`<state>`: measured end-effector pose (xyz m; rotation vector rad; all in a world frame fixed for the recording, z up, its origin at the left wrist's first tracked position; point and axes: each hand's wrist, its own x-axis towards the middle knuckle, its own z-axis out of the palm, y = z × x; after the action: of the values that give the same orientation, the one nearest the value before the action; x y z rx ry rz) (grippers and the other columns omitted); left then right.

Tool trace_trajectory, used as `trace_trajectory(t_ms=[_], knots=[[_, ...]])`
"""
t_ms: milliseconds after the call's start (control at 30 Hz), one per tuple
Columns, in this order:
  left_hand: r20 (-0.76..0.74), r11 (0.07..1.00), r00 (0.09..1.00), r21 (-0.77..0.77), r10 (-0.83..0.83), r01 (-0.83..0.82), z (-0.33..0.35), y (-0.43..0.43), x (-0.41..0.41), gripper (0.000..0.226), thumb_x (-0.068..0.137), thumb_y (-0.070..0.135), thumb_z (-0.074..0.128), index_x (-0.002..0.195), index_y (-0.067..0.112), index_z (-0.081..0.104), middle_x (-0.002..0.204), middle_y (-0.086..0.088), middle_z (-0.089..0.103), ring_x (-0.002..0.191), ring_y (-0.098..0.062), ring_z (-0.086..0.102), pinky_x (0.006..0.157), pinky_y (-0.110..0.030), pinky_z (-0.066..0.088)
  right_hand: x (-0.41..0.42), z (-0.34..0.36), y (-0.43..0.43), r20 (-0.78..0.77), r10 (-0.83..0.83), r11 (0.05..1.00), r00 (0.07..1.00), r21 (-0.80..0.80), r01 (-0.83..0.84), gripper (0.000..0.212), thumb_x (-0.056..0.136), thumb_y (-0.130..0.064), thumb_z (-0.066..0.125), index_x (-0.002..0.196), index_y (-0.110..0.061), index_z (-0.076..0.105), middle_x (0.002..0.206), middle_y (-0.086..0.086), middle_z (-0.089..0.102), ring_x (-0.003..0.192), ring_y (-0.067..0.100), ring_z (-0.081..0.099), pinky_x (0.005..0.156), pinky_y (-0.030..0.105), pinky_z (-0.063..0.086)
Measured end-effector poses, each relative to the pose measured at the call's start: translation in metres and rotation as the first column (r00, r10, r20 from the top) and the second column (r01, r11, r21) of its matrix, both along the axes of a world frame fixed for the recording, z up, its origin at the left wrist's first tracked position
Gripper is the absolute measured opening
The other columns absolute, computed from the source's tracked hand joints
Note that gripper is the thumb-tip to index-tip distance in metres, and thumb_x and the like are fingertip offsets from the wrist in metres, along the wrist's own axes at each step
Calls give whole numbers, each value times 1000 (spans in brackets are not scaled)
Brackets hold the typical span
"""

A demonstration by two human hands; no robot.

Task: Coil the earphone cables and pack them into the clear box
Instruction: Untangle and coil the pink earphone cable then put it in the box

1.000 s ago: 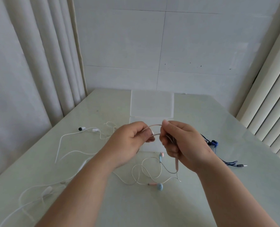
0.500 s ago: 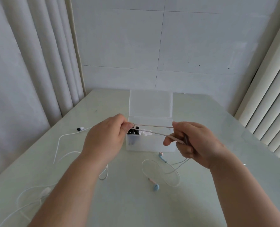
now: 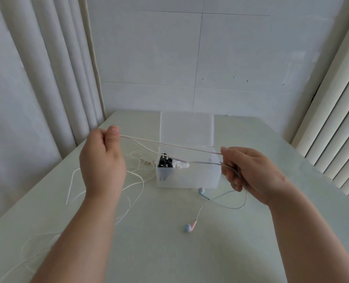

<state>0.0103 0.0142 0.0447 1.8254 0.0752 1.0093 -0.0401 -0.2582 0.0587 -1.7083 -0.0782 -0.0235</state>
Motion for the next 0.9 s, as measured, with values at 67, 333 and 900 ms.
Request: trace_trajectory(t_ms=[67,333,900], knots=[[16,999,1000,-42,23,-22,1,2,0,41,98,45,44,75,11,46,58,-2,50,58,-22,49,56,-35,30,0,0,-2,14,-16,1000,1000,-10,16,41,89,-38,55,51,-24,51,55,5,55,42,17,42,42,26,40],[-331,901,928,433,170,-11,-3,1,-4,27,86,44,60,74,20,60,73,2,65,74,-30,59,61,-33,41,4,-4,-6,-35,6,979,999,203,1,31,83,-34,60,61,-15,50,58,8,50,43,15,24,39,21,23],[-410,565,612,244,-676,788,-11,-53,-27,11,90,39,61,86,29,63,82,14,68,76,-8,62,72,-29,49,0,-3,21,48,196,964,980,171,-201,32,90,-32,53,63,-15,53,58,8,52,43,13,25,41,22,21]])
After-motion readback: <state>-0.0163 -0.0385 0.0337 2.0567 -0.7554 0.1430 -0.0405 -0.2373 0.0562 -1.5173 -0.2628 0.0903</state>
